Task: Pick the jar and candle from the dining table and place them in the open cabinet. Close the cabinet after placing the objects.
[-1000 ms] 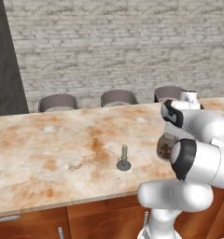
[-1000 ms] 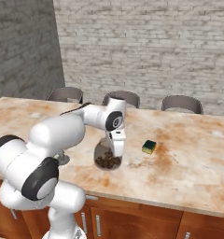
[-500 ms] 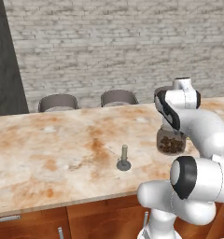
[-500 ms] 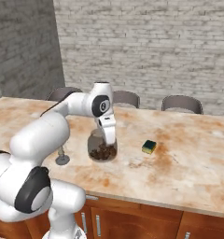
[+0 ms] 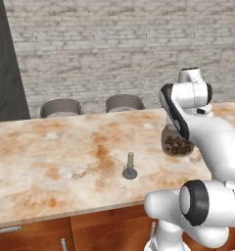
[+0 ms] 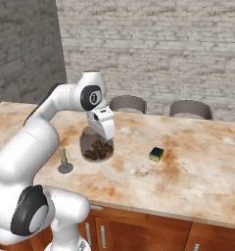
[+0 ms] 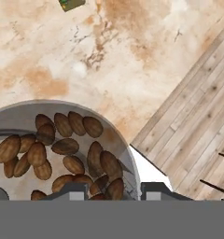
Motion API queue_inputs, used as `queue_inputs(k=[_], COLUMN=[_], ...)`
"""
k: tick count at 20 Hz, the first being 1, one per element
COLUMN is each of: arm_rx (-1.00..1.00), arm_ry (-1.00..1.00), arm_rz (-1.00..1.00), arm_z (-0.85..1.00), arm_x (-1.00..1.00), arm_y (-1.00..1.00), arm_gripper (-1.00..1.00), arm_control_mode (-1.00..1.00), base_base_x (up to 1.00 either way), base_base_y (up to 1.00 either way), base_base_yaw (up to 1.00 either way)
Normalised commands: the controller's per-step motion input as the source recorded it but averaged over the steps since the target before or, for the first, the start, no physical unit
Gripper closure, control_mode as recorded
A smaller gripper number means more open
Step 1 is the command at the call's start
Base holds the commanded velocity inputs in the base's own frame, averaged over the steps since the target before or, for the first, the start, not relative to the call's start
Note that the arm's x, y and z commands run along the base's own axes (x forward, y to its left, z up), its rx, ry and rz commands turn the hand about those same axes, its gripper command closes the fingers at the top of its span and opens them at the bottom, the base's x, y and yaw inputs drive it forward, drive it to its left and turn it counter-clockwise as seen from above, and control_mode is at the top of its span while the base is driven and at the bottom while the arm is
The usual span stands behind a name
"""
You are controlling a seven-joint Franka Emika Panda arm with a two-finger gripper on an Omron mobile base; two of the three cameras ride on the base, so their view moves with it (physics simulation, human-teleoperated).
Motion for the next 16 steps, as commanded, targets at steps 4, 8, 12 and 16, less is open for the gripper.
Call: queue_inputs(k=[4,8,12,16], arm_rx=[0.0,0.0,0.0,0.04], arm_ry=[-0.18,-0.25,-0.21,-0.14], arm_rz=[0.19,0.19,0.16,0.15], arm_z=[0.36,0.31,0.27,0.24], arm_x=[-0.31,-0.3,-0.27,-0.2], arm_y=[0.23,0.17,0.16,0.14], arm_gripper=[1.0,1.0,1.0,1.0], arm_control_mode=[-1.0,-1.0,-1.0,-1.0], base_base_x=[0.0,0.0,0.0,0.0], base_base_y=[0.0,0.0,0.0,0.0], base_base_yaw=[0.0,0.0,0.0,0.0])
